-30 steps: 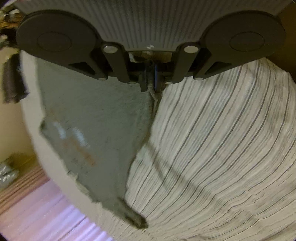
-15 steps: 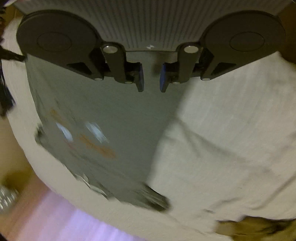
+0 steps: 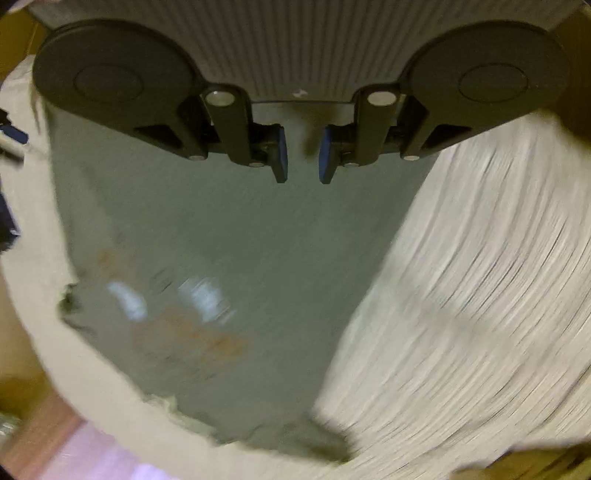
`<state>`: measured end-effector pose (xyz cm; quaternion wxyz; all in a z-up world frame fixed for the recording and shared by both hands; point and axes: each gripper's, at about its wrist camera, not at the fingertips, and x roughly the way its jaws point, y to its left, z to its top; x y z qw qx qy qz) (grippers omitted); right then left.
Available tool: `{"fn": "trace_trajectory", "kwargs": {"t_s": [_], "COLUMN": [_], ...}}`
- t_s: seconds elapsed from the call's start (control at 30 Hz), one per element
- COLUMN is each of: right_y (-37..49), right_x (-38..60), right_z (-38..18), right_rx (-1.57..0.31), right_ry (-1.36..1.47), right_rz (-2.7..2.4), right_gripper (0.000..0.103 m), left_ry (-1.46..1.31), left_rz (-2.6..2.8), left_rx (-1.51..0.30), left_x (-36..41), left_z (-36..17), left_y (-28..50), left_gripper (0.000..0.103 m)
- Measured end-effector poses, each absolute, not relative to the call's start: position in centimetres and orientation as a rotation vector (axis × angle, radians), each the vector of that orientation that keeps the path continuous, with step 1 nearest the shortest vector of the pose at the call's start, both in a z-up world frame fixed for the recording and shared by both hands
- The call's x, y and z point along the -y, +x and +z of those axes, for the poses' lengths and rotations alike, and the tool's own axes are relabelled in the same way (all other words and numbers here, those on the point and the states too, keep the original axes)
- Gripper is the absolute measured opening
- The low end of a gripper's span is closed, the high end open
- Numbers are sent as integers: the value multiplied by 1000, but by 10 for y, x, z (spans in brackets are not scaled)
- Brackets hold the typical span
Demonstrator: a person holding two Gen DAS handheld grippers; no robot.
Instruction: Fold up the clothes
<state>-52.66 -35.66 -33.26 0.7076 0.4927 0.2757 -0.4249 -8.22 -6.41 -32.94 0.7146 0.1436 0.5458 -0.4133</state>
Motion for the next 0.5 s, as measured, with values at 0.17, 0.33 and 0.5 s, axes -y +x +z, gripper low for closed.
{"fn": "trace_trajectory", "kwargs": {"t_s": [0.17,0.33,0.5], "right_y": [-525,-517,-482], "right_x": [413,457,508], "right_z": [-359,-395,-424], "right_rx": [-324,-47,55], "right_ry": [1399,1623,1695], "right_rz": [-1009,-968,-945], "right_gripper": [37,36,36], "left_ry": [251,249,238], "left_rz": [-1084,-1192,-1216], "left_rx": [-1192,-1212,-1230], "left_x": [159,237,285], "left_z": [-331,-347,-363], "left_y": [-64,-53,-44], "left_gripper": [12,12,12]}}
